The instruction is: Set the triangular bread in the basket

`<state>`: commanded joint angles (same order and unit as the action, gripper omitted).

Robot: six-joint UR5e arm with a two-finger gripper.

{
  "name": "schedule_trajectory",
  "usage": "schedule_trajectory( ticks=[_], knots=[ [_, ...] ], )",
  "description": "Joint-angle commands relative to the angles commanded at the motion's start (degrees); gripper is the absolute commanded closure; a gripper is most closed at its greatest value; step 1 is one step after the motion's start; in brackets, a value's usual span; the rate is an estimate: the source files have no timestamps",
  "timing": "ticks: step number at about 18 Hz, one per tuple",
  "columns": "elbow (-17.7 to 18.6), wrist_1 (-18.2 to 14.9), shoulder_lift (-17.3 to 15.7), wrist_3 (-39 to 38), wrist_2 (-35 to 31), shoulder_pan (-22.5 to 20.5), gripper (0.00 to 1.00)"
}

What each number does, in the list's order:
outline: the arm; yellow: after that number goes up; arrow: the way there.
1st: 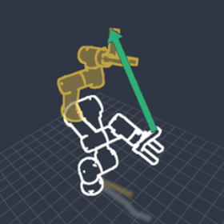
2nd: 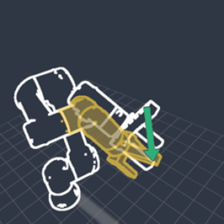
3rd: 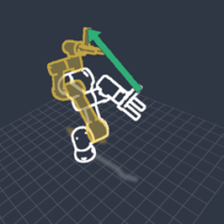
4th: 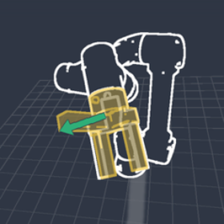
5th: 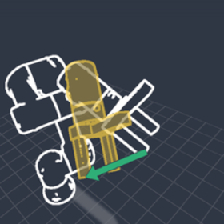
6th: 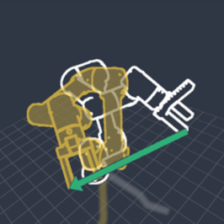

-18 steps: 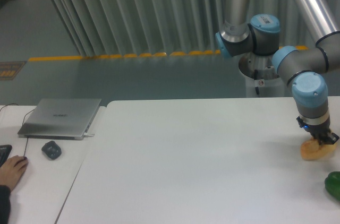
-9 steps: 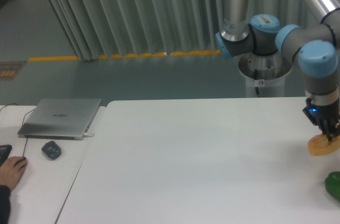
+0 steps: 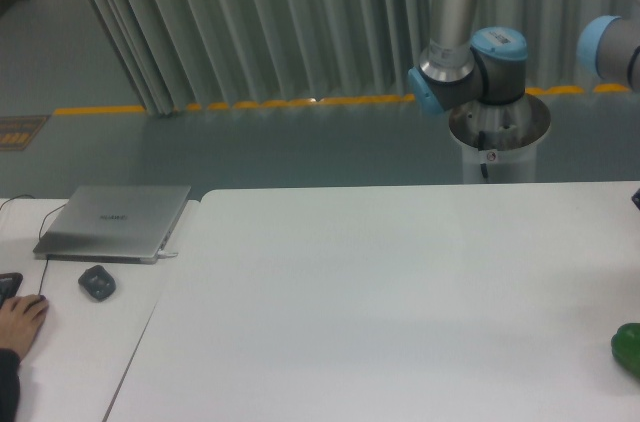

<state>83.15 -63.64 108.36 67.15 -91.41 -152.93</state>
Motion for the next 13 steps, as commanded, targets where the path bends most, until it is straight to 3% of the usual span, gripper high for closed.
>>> schedule_trajectory(
  ticks=[5, 9, 13],
  knots=[
    [-4.0, 2.9, 3.8, -0.2, -0.1, -2.1, 0.86],
    [-5.4, 4.1, 5.6, -0.3, -3.7, -3.4, 0.86],
    [-5.9, 7.5, 7.6, -0.1, -3.9, -5.1, 0.86]
  ],
)
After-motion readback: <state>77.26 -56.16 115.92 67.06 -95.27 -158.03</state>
